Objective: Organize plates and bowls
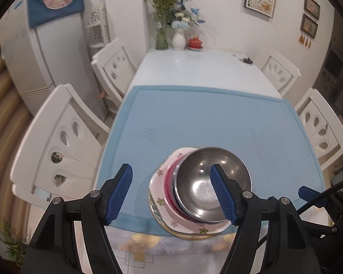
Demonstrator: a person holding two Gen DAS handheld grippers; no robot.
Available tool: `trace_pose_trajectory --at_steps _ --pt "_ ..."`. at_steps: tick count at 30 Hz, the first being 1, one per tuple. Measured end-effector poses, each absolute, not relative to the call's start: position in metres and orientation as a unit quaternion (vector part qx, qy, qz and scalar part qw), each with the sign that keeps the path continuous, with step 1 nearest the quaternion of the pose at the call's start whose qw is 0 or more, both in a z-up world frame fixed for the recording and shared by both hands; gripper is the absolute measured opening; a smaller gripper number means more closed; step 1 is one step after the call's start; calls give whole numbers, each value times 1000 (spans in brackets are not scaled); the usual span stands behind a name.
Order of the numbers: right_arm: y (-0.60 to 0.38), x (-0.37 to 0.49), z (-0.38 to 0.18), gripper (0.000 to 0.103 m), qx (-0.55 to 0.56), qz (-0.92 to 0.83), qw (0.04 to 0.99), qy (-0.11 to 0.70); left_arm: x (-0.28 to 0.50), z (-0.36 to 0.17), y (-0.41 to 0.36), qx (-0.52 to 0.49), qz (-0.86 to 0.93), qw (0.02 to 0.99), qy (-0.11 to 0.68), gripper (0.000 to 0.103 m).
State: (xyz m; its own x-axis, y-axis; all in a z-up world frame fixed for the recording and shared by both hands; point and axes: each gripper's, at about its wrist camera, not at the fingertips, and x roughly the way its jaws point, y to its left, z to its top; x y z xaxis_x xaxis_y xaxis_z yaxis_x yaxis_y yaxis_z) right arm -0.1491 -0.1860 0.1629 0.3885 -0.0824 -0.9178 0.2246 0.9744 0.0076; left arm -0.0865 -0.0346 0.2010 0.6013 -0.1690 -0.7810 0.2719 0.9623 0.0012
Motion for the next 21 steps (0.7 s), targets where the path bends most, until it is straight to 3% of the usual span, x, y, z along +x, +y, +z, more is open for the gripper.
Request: trace_pose_trajectory --at_steps 21 --pt "-179 -137 161 61 75 -120 831 538 -63 195 -31 69 -150 886 434 69"
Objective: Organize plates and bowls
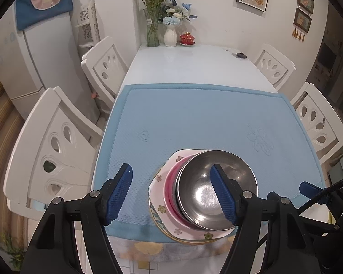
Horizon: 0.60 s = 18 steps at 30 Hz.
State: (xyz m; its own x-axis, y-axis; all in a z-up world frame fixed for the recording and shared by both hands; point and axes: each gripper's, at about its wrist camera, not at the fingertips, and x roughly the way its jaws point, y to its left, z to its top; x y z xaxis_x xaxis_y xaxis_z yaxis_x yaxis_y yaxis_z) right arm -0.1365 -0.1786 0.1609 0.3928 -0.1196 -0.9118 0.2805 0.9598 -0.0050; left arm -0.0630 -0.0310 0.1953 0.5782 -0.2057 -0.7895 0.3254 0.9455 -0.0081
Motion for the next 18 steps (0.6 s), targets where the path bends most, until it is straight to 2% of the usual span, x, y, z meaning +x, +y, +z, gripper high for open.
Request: trace_pose_trajectory --at_steps 18 --pt "-170 -137 168 61 71 -131 836 529 -62 196 -27 61 -163 884 434 69"
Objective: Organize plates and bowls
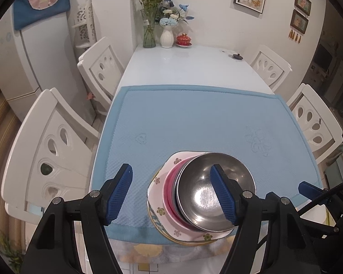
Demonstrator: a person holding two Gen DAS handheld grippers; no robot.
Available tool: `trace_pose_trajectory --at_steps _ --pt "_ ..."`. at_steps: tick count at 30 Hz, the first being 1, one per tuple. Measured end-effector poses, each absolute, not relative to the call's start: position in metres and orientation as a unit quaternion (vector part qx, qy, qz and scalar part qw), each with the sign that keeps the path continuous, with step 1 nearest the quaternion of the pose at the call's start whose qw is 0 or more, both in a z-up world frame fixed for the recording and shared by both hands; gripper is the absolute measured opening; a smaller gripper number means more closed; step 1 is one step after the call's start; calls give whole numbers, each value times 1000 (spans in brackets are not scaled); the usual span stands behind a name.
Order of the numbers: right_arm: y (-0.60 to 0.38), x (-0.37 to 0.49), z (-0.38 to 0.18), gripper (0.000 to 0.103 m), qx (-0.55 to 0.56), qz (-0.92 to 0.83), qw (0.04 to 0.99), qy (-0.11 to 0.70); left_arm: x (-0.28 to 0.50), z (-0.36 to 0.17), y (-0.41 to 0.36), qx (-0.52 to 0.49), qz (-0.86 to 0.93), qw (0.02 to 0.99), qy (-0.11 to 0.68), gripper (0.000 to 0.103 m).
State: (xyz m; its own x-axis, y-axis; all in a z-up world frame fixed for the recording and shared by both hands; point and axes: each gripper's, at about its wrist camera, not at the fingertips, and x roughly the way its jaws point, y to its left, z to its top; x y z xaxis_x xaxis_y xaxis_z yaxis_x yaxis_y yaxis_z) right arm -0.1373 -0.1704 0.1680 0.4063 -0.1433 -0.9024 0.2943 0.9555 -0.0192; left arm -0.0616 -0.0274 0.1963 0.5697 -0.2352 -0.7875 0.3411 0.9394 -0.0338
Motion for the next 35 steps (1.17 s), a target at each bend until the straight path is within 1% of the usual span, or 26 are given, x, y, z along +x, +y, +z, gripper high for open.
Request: trace_pose_trajectory --at_steps 10,29,30,31,32,35 --pt "-178 -142 165 61 59 -104 836 535 -69 194 -33 48 -125 885 446 69" --pt "-225 -162 167 61 38 -43 841 539 -102 191 -66 33 -53 884 464 69" --pt "-226 -163 167 61 37 -40 840 539 -103 191 -66 30 -49 883 466 71" --pt "-228 -163 167 61 36 -37 840 540 -104 191 -67 29 -44 883 466 79" --pt "-230 -163 167 61 36 -34 840 540 -104 191 -66 28 -34 885 464 81" --pt "-235 -163 167 61 31 -26 841 539 -106 193 -65 19 -25 889 457 81"
